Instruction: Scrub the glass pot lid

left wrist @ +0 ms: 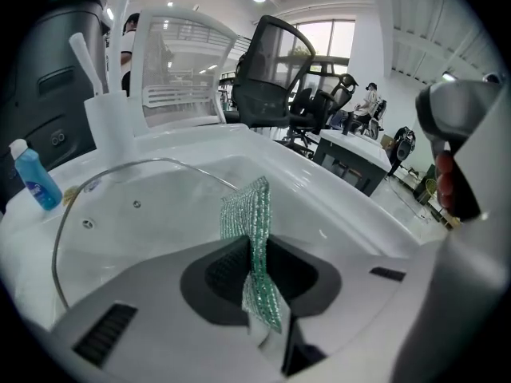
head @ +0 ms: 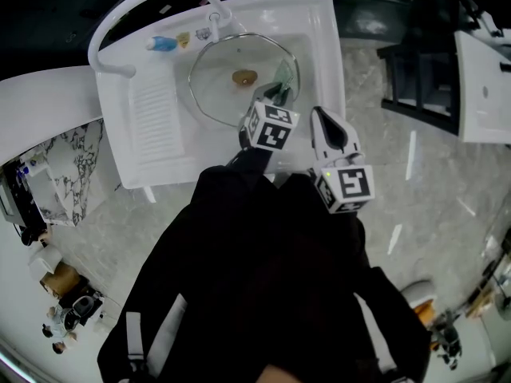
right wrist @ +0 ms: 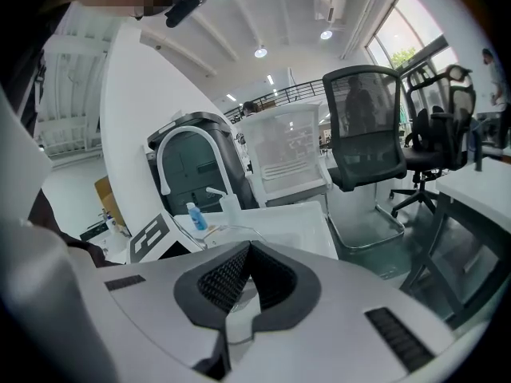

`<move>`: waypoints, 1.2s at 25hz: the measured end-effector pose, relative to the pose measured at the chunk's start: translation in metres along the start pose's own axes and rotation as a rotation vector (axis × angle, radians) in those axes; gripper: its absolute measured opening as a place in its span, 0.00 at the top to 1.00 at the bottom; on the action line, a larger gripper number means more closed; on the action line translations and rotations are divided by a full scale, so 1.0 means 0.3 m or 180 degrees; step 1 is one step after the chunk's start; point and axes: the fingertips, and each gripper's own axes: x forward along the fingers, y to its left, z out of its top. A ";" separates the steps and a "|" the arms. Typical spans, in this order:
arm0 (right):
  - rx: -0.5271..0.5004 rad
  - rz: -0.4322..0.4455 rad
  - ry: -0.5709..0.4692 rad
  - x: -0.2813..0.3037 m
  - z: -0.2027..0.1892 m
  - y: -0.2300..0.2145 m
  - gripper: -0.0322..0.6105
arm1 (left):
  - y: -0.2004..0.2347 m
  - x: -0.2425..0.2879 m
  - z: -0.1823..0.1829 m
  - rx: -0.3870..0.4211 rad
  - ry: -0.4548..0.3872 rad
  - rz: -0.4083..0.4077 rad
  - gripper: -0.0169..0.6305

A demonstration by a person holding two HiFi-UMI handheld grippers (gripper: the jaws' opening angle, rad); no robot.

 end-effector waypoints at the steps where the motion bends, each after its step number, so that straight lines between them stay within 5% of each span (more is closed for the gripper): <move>1: -0.0015 0.0021 -0.0005 0.003 0.005 0.007 0.95 | 0.007 -0.014 0.000 -0.0017 -0.0020 0.0015 0.88; 12: -0.0227 0.0296 0.0005 0.050 0.035 0.101 0.95 | 0.137 -0.172 -0.039 -0.0208 -0.0231 0.0306 0.88; 30: -0.0441 0.0695 0.0080 0.117 0.031 0.218 0.95 | 0.417 -0.347 -0.271 -0.0794 -0.0156 0.0980 0.88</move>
